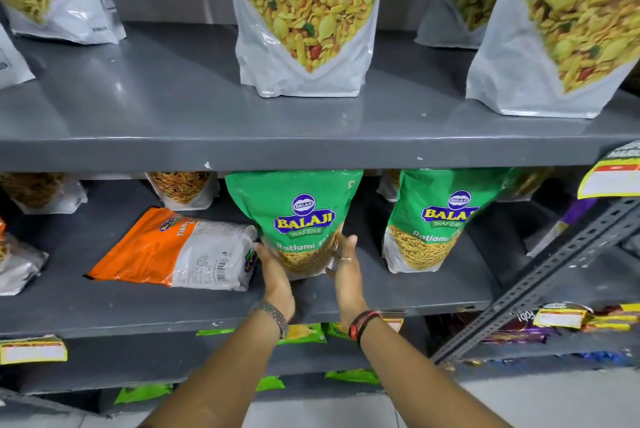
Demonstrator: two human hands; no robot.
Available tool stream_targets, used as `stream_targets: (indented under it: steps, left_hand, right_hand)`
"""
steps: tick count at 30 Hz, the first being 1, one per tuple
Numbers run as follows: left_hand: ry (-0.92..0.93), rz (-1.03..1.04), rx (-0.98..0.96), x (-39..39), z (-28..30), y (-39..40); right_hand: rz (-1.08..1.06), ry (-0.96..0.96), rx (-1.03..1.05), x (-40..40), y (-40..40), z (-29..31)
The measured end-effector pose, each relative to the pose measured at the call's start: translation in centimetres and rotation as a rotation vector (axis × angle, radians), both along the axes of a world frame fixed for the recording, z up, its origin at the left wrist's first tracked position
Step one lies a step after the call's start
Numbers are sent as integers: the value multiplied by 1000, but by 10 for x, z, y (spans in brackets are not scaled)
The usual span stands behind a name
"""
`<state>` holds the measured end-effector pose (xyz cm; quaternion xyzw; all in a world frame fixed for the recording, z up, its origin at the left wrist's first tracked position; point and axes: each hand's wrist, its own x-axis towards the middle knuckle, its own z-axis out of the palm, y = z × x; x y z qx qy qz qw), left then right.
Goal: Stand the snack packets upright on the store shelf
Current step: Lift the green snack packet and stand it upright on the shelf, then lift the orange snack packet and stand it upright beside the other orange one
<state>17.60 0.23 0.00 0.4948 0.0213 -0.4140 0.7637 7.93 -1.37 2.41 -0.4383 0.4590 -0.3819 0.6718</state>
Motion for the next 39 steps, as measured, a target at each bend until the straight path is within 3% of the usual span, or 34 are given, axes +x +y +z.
stream_targets:
  steps: [4,9,12,16,19,23,27,32,39]
  left_hand:
    - [28,-84,43,18,-7,4]
    - [30,-152,102,20,-23,47]
    - [17,-195,156,27,-29,79]
    - [20,-199,213,50,-26,115]
    - [42,-149,205,83,-17,137]
    - [73,-121,204,131,-12,146]
    - [124,-222,242,171,-19,144]
    - [139,-400,254,209,-29,146]
    - [109,-524,191,232,-35,154]
  right_hand:
    - [12,8,-31,-5,6,-6]
    - [34,206,74,-10,11,-18]
    - [155,277,99,2,25,-18]
    - [371,304,-126,43,39,-4]
    - [429,363,-398,83,41,11]
    - [511,438,-553,135,27,22]
    - [526,777,-725,189,0,17]
    - [604,1266,-477,241,-28,4]
    - [642,1362,-348,265,-26,3]
